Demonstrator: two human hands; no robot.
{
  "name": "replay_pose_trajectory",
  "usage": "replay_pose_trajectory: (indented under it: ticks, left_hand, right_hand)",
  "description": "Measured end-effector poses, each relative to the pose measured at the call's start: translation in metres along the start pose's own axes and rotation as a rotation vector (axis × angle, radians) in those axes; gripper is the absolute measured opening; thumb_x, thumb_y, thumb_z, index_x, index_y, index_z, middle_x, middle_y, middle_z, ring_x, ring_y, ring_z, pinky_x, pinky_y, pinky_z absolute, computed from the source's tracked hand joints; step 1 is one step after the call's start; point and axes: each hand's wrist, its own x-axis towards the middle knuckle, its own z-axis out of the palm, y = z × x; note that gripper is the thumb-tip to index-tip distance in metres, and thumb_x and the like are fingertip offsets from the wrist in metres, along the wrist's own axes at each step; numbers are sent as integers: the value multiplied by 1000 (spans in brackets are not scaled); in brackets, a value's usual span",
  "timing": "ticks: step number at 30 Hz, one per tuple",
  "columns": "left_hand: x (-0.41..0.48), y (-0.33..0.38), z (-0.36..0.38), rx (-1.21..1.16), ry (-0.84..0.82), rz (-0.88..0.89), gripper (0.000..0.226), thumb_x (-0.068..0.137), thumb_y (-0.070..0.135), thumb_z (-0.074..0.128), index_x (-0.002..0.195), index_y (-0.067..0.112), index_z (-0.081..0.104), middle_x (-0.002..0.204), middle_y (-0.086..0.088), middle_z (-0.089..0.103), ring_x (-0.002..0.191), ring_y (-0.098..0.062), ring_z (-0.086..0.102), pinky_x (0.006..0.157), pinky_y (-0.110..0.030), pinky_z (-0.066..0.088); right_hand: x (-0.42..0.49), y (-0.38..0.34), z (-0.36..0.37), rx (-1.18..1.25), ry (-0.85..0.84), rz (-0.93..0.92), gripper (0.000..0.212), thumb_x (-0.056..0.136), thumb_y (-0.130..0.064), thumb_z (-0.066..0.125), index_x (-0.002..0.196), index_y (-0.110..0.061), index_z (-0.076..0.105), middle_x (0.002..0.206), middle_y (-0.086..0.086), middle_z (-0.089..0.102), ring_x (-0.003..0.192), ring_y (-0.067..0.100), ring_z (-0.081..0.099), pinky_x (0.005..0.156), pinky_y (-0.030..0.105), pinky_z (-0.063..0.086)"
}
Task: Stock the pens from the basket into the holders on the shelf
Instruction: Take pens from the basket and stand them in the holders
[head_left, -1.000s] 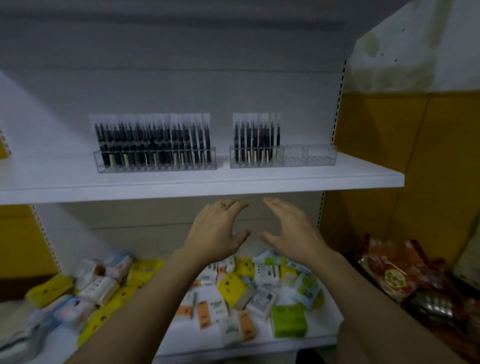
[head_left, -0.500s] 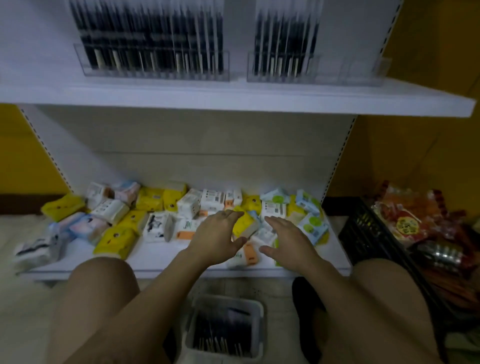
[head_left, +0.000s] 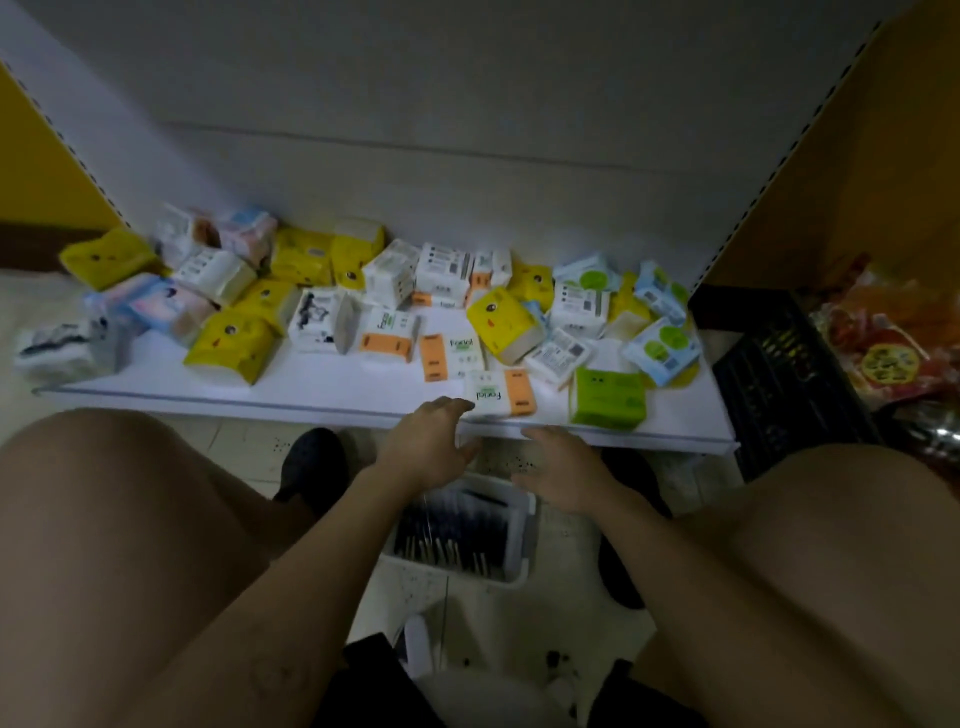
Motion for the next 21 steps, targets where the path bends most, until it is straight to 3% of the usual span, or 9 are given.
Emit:
replay_pose_trajectory:
  ticks: [3, 8, 11, 13, 14, 15, 17, 19, 21]
  left_hand:
    - [3, -11, 16, -15, -60, -53, 62, 89, 38, 63, 143, 18, 41, 146, -5, 43, 134, -24, 39, 109, -36, 36]
    - [24, -26, 28, -107, -104, -171, 62, 86, 39, 67, 140, 17, 46, 143, -6, 47, 132, -23, 41, 107, -35, 36]
    - [35, -40, 38, -152, -129, -246, 59, 88, 38, 65, 139, 16, 47, 141, -7, 49, 126, -24, 47, 103, -34, 40]
    - [40, -53, 51, -182, -180, -311, 57, 89, 36, 64, 139, 15, 46, 142, -8, 48, 127, -26, 48, 105, -39, 41]
    - [41, -60, 58, -190, -209, -333, 55, 89, 34, 64, 139, 15, 47, 141, -9, 49, 125, -27, 49, 105, -40, 42]
    - [43, -68, 67, -191, -238, -351, 53, 90, 32, 63, 138, 14, 48, 139, -10, 50, 124, -27, 50, 104, -39, 43]
    - [41, -81, 84, -197, -292, -378, 45, 92, 30, 60, 131, 10, 54, 129, -11, 57, 116, -26, 55, 95, -34, 45]
    - [41, -94, 101, -242, -325, -400, 30, 94, 26, 58, 116, 6, 62, 109, -12, 63, 97, -26, 59, 80, -32, 49]
    - [39, -105, 117, -291, -366, -441, 22, 95, 21, 56, 108, 4, 63, 99, -13, 64, 91, -25, 60, 76, -32, 50]
  right_hand:
    - [11, 8, 3, 38, -26, 53, 58, 83, -33, 73, 132, -9, 54, 137, 11, 53, 125, 27, 51, 94, 30, 41]
    - [38, 25, 2, 35, -76, 153, 67, 84, -40, 70, 141, -15, 45, 148, 7, 44, 132, 25, 45, 105, 32, 39]
    - [49, 30, 20, 45, -149, 183, 63, 86, -33, 69, 140, -12, 46, 142, 7, 48, 126, 25, 49, 97, 30, 42]
    - [57, 33, 39, 29, -207, 170, 37, 86, -25, 68, 121, -12, 61, 119, 9, 61, 107, 24, 58, 80, 28, 46]
    - [60, 34, 49, 7, -237, 172, 17, 86, -25, 66, 100, -15, 66, 99, 5, 63, 91, 21, 59, 68, 27, 45]
    - [63, 35, 58, 12, -259, 171, 9, 86, -25, 65, 81, -18, 62, 80, 0, 58, 76, 18, 56, 57, 25, 40]
    - [65, 37, 79, 36, -313, 188, 23, 88, -23, 64, 69, -21, 51, 66, -4, 47, 60, 11, 47, 50, 23, 33]
    - [69, 43, 97, 77, -359, 212, 29, 88, -17, 64, 66, -20, 45, 64, -3, 44, 58, 12, 46, 52, 24, 38]
    - [71, 48, 111, 108, -398, 223, 25, 90, -13, 61, 69, -17, 47, 67, 2, 47, 61, 18, 51, 55, 26, 44]
